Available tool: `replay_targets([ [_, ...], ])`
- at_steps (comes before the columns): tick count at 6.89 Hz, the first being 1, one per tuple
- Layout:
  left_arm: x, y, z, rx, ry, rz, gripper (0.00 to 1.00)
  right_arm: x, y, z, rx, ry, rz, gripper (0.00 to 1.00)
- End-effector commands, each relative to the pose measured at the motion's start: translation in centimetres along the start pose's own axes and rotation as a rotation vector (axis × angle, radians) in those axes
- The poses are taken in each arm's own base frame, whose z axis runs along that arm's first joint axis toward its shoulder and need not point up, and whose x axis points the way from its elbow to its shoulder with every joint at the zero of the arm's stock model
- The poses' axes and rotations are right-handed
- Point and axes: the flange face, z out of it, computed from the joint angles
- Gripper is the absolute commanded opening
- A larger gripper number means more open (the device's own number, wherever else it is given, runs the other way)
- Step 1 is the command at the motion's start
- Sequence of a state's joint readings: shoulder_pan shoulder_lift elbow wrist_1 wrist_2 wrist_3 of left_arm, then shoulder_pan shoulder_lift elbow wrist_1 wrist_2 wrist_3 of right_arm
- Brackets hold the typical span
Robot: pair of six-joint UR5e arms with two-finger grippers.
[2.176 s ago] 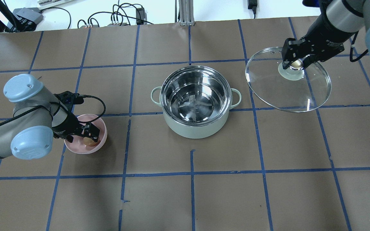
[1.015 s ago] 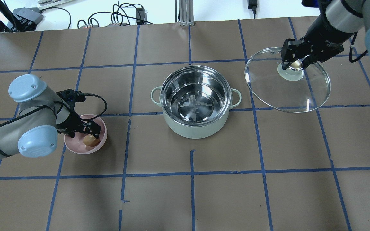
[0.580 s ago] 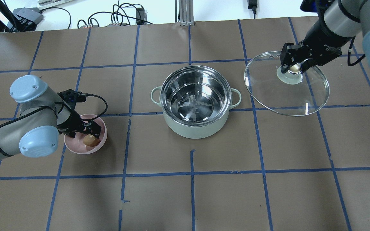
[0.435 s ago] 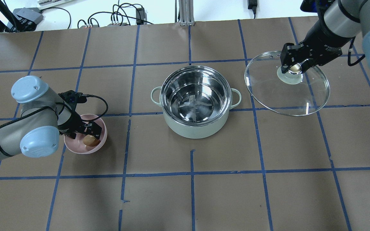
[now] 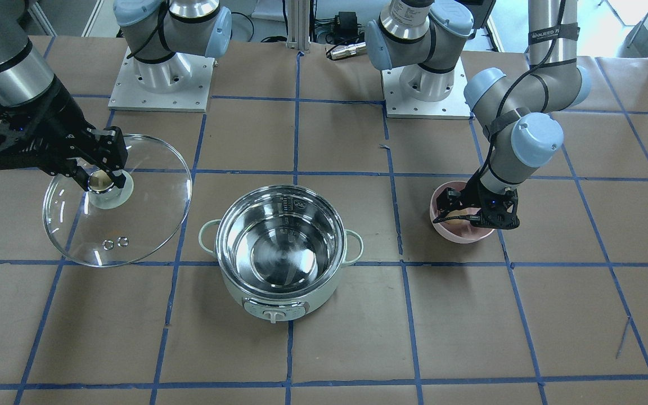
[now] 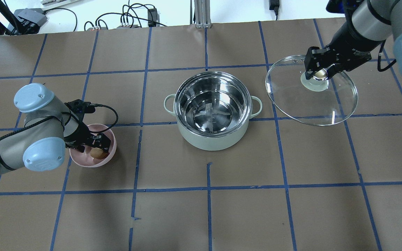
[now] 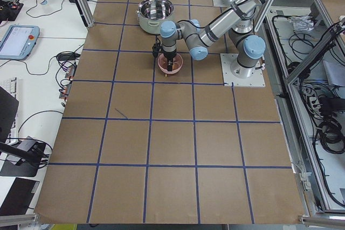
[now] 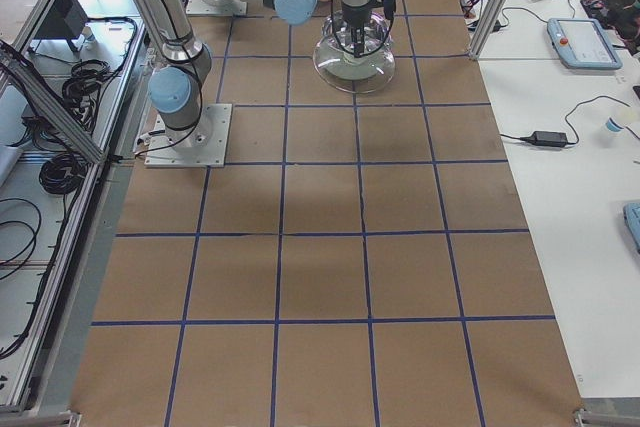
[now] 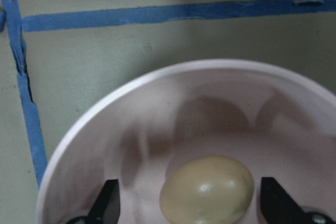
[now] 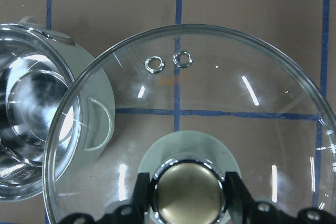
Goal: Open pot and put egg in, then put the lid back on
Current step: 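Close the left gripper on the beige egg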
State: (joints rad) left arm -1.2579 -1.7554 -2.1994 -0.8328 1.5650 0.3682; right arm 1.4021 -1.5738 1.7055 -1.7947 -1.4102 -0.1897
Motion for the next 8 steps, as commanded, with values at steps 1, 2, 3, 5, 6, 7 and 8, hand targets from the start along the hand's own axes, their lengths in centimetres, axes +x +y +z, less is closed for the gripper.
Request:
replay_targets([
  [1,0.0,0.0,0.1,-0.003,0.0,-0.003,0.13,0.0,0.0,0.0,0.0,0.0,0.001,0.5],
  [2,0.0,0.0,0.0,-0.002,-0.002,-0.003,0.02,0.0,0.0,0.0,0.0,0.0,0.0,0.5],
  [3,0.0,0.0,-0.1,-0.001,-0.003,-0.003,0.01,0.0,0.0,0.0,0.0,0.001,0.0,0.5],
  [5,-0.1,-0.2,-0.4,0.007,-0.004,-0.002,0.0,0.0,0.0,0.0,0.0,0.001,0.0,0.5],
  [6,0.0,-0.1,-0.6,0.01,-0.008,0.0,0.0,0.0,0.0,0.0,-0.001,0.003,0.0,0.5],
  [7,0.3,-0.2,-1.5,0.027,-0.019,0.009,0.0,0.0,0.0,0.0,0.0,0.001,0.0,0.5],
  [8,0.5,-0.1,-2.3,0.039,-0.027,0.014,0.0,0.0,0.0,0.0,0.0,0.001,0.0,0.5],
])
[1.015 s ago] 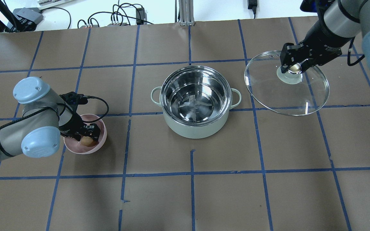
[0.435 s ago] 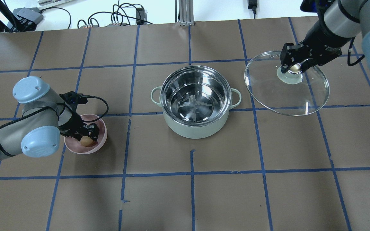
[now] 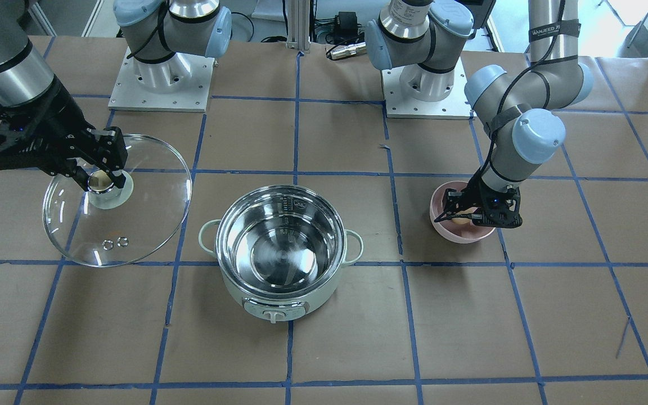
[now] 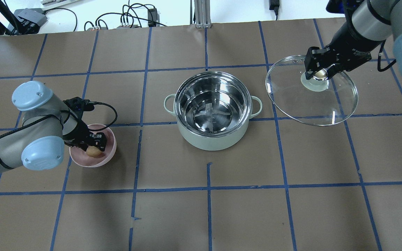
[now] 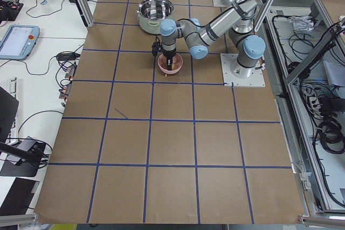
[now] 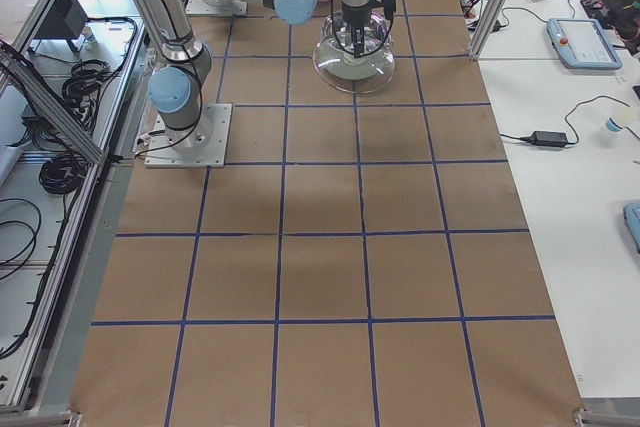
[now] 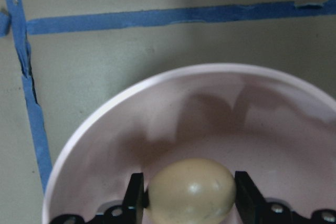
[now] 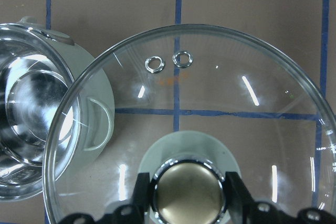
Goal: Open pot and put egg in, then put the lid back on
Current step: 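Close the left gripper on the beige egg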
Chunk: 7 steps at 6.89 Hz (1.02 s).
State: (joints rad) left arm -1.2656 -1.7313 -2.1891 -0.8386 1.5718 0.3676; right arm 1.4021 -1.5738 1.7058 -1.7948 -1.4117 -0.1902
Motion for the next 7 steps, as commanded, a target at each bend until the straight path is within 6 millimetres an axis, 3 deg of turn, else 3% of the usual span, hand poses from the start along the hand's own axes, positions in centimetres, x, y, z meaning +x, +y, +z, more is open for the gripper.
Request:
replay_targets([
  [1,0.3,0.3,-1.4,0.017,-0.012,0.005,0.0,0.0,0.0,0.0,0.0,0.0,0.0,0.5],
  [3,0.3,0.3,-1.9,0.028,-0.018,0.008,0.0,0.0,0.0,0.1,-0.001,-0.001,0.0,0.5],
  [4,0.6,0.4,-3.8,0.05,-0.025,0.011,0.0,0.0,0.0,0.1,-0.001,-0.002,0.0,0.5],
  [5,2.0,-0.4,-6.6,0.038,-0.019,0.022,0.0,0.0,0.0,0.1,-0.001,-0.002,0.0,0.5],
  [7,9.3,-4.7,-15.6,0.045,-0.019,-0.025,0.0,-0.1,0.0,0.1,-0.001,-0.004,0.0,0.5],
])
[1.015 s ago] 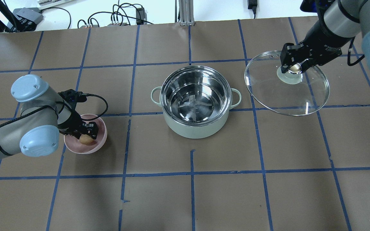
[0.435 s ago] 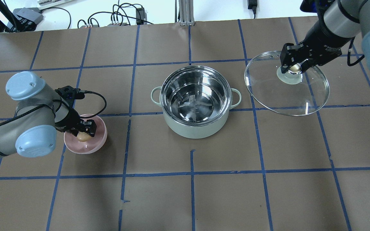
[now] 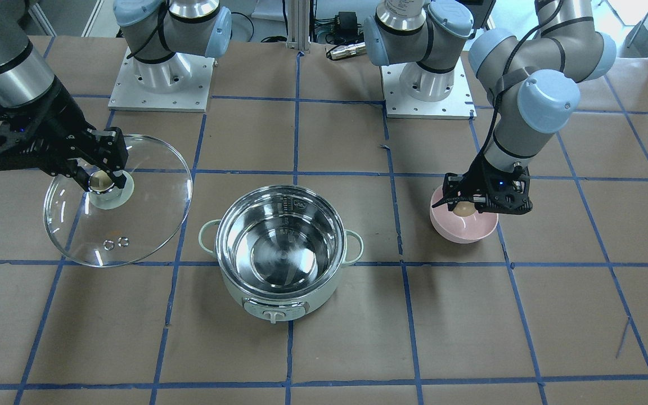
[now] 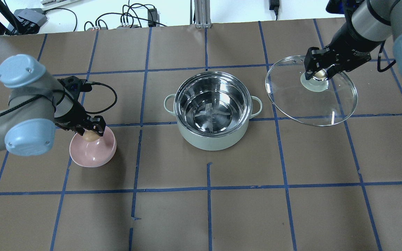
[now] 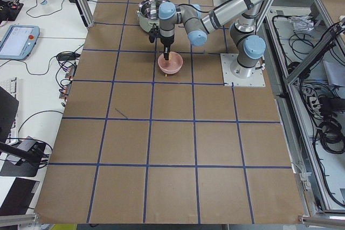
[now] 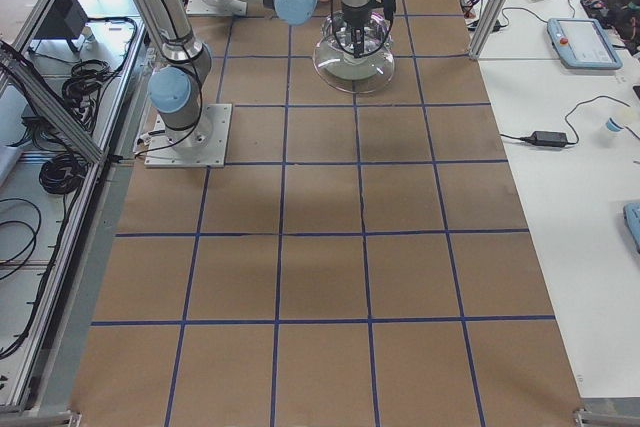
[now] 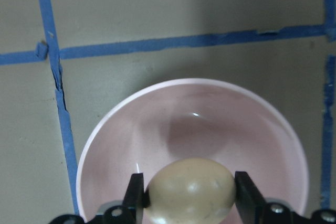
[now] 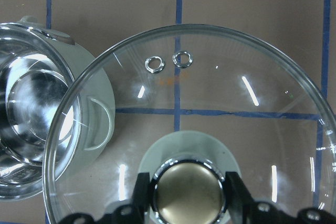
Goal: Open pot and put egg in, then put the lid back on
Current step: 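Lift the egg and carry it with the left gripper over the pot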
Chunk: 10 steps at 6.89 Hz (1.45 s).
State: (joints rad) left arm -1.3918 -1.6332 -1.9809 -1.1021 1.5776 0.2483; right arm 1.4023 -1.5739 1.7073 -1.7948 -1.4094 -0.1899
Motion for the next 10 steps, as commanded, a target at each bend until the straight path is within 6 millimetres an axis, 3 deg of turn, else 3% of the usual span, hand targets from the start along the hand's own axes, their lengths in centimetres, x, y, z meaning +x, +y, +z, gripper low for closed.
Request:
replay_targets([
  [1,8.9,-3.9,-7.3,0.036,0.003,-0.03,0.0,-0.1,0.0,-0.1,0.001,-0.001,0.0,0.5],
  [3,19.4,-8.1,-7.8,0.107,0.017,0.048,0.0,-0.1,0.0,-0.1,0.002,-0.003,0.003,0.5],
  [4,25.3,-9.6,-5.9,0.134,0.026,0.13,0.0,-0.1,0.1,-0.3,0.006,-0.002,0.0,0.5],
  [5,31.2,-9.3,-2.4,0.122,0.021,0.229,0.0,-0.2,0.2,-0.5,0.011,-0.001,0.0,0.5],
  [6,33.9,-9.0,-1.2,0.147,0.023,0.283,0.0,-0.3,0.2,-0.4,0.009,-0.001,0.0,0.5],
  [8,34.9,-8.2,0.0,0.129,0.021,0.311,0.01,-0.3,0.2,-0.4,0.009,-0.001,0.0,0.5],
  [9,34.9,-8.0,0.2,0.123,0.02,0.307,0.08,-0.4,0.3,0.1,-0.002,-0.005,0.002,0.5],
  [10,35.0,-7.9,0.4,0.112,0.028,0.3,0.97,-0.4,0.8,0.7,-0.013,-0.007,0.001,0.5],
])
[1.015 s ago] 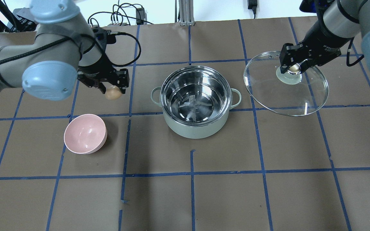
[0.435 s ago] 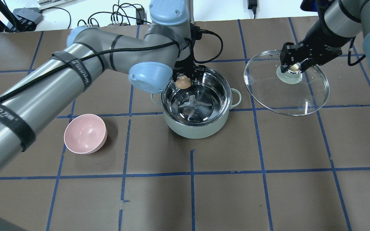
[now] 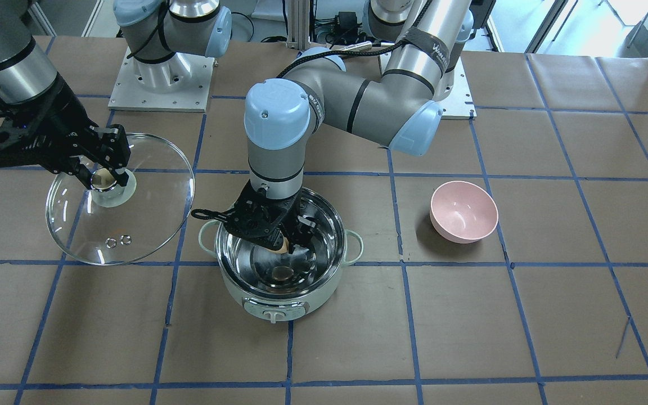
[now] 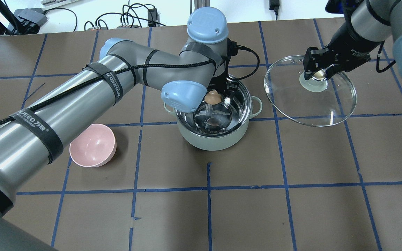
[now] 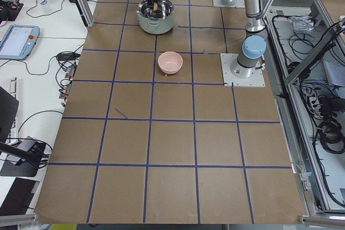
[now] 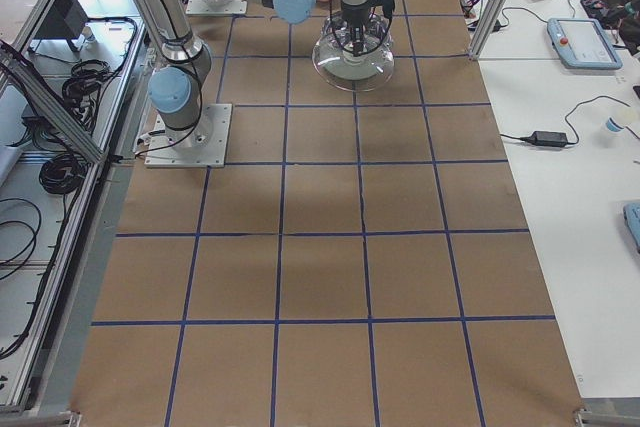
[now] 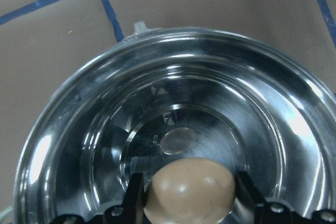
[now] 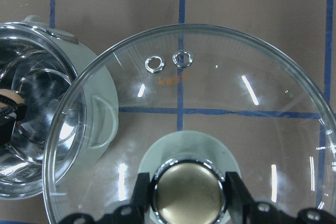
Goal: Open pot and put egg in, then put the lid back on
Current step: 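Release the egg into the pot while the right gripper brings the lid back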
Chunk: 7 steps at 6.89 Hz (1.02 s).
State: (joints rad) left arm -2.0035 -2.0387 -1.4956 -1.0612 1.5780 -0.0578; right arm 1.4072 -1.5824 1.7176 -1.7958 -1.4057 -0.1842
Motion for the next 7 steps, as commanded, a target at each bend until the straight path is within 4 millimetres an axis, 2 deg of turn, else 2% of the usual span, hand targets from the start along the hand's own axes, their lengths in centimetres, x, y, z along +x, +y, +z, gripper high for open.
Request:
replay_targets([
  [1,0.2,0.2,-0.3,-0.002,0.004,-0.005,1.0,0.1,0.2,0.9,-0.013,-0.003,0.0,0.5],
  [2,0.1,0.2,-0.6,0.002,0.003,-0.007,1.0,0.0,0.1,0.9,0.002,0.0,0.0,0.5],
  [3,0.1,0.9,-2.5,0.008,-0.004,0.01,1.0,-0.4,0.2,0.6,0.007,0.0,0.007,0.5],
  [4,-1.2,3.6,-7.1,-0.064,-0.011,0.0,1.0,-2.0,0.3,0.8,0.003,-0.001,0.032,0.49],
  [5,-4.0,6.9,-11.3,-0.132,-0.013,-0.037,1.0,-5.5,0.5,1.4,0.014,0.002,0.068,0.49],
  [6,-8.2,9.1,-14.1,-0.124,-0.014,-0.09,1.0,-8.7,0.6,2.1,0.032,0.005,0.079,0.49],
  [7,-12.4,11.4,-16.5,-0.15,-0.019,-0.169,1.0,-11.0,0.7,3.3,0.041,0.063,0.098,0.49],
])
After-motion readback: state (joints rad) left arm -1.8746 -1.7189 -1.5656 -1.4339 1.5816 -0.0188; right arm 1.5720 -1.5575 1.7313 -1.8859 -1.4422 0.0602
